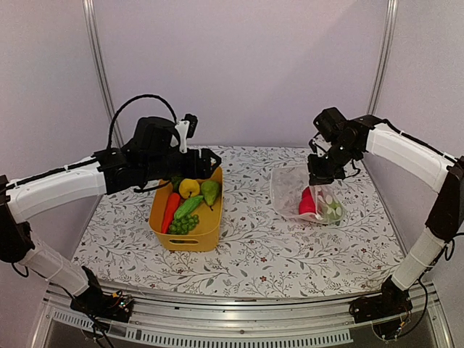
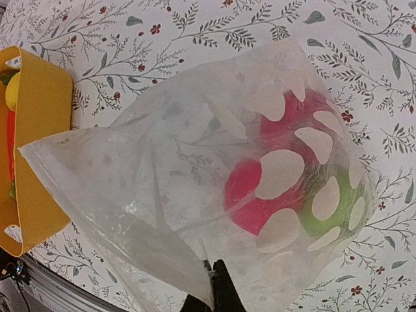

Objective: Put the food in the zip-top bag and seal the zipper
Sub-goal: Pass from the left arm to the right, then pick up the fake fruit from the bin.

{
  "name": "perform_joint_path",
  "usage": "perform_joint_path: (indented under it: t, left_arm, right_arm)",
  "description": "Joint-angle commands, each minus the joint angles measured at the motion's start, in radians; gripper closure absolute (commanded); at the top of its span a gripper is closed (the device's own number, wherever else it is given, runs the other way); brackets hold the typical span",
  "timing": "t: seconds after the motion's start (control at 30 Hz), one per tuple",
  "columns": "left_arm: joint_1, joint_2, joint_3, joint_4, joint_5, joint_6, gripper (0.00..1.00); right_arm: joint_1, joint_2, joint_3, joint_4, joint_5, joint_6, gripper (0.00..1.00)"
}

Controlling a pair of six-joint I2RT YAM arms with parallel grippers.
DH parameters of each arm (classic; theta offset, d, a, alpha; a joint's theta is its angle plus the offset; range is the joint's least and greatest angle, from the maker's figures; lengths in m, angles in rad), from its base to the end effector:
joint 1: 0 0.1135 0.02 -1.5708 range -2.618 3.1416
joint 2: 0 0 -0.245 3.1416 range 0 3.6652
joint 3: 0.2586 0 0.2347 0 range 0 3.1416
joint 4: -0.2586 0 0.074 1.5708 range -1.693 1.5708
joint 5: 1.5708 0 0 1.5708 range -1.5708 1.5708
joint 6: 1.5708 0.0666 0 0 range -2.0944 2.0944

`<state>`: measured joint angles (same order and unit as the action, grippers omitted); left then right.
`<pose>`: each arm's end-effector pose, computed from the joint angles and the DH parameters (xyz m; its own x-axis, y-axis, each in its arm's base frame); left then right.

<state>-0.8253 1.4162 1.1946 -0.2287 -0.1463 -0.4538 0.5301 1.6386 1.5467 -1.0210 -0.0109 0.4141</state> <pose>0.2396 -0.2453 0.3034 -0.5450 -0.0490 -0.8370 0.4439 0.8300 -0.3377 0.2845 0.1676 0.2708 -0.9136 -0.0690 -0.4008 -0.1553 0.9700 0.1868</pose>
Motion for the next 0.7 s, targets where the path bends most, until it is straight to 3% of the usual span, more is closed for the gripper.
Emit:
perform_joint_path:
  t: [0.0,0.13,0.23,0.33,0.43,0.67]
  left_arm:
    - [0.092,-0.056,-0.037,0.013,-0.075,-0.014,0.11]
    - [0.185,-0.028,-0.026,-0.063,-0.01,-0.098,0.1]
    - [0.193,-0.023,-0.031,-0.056,0.009,-0.11,0.01]
    - [0.193,-0.026,-0.066,-0.009,0.074,-0.093,0.0]
    - [0.193,0.016,-0.021,-0.083,0.116,-0.074,0.0]
    - [0.15,0.064,0.101,-0.264,-0.029,-0.096,0.0]
  right_arm:
    - [0.01,-0.028,-0.034,0.064,-0.112,-0.001,1.0]
    - [0.014,-0.038,-0.023,0.056,-0.141,0.016,1.0]
    - [0.026,-0.027,0.01,0.018,-0.134,0.018,1.0]
    - [0.036,-0.038,0.008,0.018,-0.138,0.018,1.0]
    - [0.043,-0.058,-0.035,0.062,-0.156,0.01,1.0]
    - [0.044,-0.127,-0.142,0.158,-0.224,-0.007,1.0]
